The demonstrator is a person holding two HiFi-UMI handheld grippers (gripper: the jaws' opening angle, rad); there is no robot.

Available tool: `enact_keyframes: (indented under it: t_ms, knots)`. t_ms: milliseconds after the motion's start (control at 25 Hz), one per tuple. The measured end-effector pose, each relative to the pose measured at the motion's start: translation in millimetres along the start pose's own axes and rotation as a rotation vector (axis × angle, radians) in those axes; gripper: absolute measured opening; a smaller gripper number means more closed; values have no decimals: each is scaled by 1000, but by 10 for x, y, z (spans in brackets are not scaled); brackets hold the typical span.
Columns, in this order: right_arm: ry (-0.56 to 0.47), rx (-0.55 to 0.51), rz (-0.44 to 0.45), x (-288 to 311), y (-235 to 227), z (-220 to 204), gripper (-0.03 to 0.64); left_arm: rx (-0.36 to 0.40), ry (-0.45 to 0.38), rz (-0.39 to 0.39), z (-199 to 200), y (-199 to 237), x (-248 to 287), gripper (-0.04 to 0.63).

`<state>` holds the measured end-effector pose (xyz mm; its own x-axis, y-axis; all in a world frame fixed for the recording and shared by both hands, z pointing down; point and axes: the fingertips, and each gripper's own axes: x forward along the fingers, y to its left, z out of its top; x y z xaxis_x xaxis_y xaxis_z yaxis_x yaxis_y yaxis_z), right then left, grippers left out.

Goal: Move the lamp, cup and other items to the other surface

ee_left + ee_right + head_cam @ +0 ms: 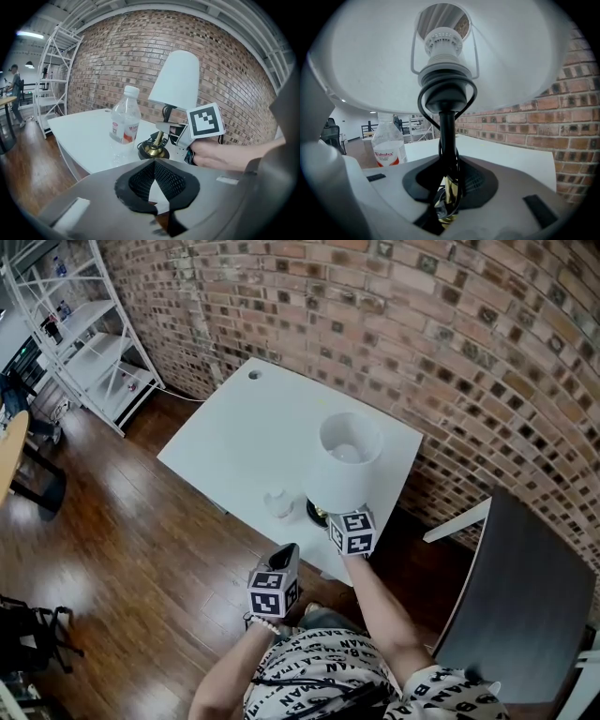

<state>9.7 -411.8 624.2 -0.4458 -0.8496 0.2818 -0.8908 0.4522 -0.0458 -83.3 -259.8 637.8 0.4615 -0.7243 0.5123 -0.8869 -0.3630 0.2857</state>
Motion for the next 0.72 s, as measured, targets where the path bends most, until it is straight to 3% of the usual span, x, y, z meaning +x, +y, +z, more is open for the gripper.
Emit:
enact_keyframes:
  t_ms: [480, 640, 720]
  knots:
    - [5, 22, -15, -34, 9, -64, 102, -8, 17, -17, -1, -11, -69, 0]
    - [16, 57, -65, -139, -44, -94, 206, 8, 27, -44, 20, -70, -101, 0]
    - [26, 72, -98, -252, -81, -107, 206, 17, 35, -62, 25, -84, -124, 0]
